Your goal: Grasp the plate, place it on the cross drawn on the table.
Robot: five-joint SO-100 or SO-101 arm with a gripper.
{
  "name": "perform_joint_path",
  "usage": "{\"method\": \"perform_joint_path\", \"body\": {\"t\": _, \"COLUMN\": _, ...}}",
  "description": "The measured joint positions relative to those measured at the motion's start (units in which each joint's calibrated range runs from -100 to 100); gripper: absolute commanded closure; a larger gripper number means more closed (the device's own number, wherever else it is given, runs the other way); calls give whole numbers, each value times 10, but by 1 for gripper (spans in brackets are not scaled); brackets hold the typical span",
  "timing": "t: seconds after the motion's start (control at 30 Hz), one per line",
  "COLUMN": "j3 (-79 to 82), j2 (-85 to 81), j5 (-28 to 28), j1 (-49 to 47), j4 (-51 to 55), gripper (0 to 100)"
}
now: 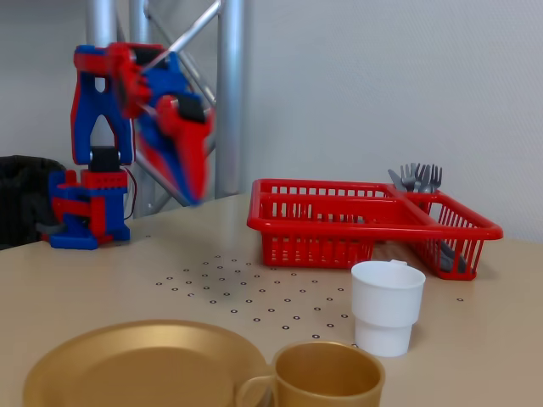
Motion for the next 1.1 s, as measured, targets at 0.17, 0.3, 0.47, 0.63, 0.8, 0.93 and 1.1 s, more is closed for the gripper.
{"method": "perform_joint_path", "body": {"t": 0.17, "j3": 91, "j2": -114, "j5": -112, "j1": -69, "j4": 0, "gripper": 100}}
{"method": "perform_joint_path", "body": {"t": 0.3, "j3": 222, "j2": -240, "j5": -114, "j1": -125, "j4": 41, "gripper": 100}}
{"method": "perform_joint_path", "body": {"t": 0.47, "j3": 393, "j2": -422, "j5": -76, "j1": -167, "j4": 76, "gripper": 100}}
{"method": "perform_joint_path", "body": {"t": 0.63, "j3": 552, "j2": -564, "j5": -22, "j1": -192, "j4": 92, "gripper": 100}}
{"method": "perform_joint_path", "body": {"t": 0.8, "j3": 686, "j2": -670, "j5": -3, "j1": -200, "j4": 99, "gripper": 100}}
{"method": "perform_joint_path", "body": {"t": 0.93, "j3": 776, "j2": -752, "j5": 3, "j1": -205, "j4": 101, "gripper": 100}}
{"method": "perform_joint_path", "body": {"t": 1.1, "j3": 845, "j2": -824, "j5": -19, "j1": -204, "j4": 115, "gripper": 100}}
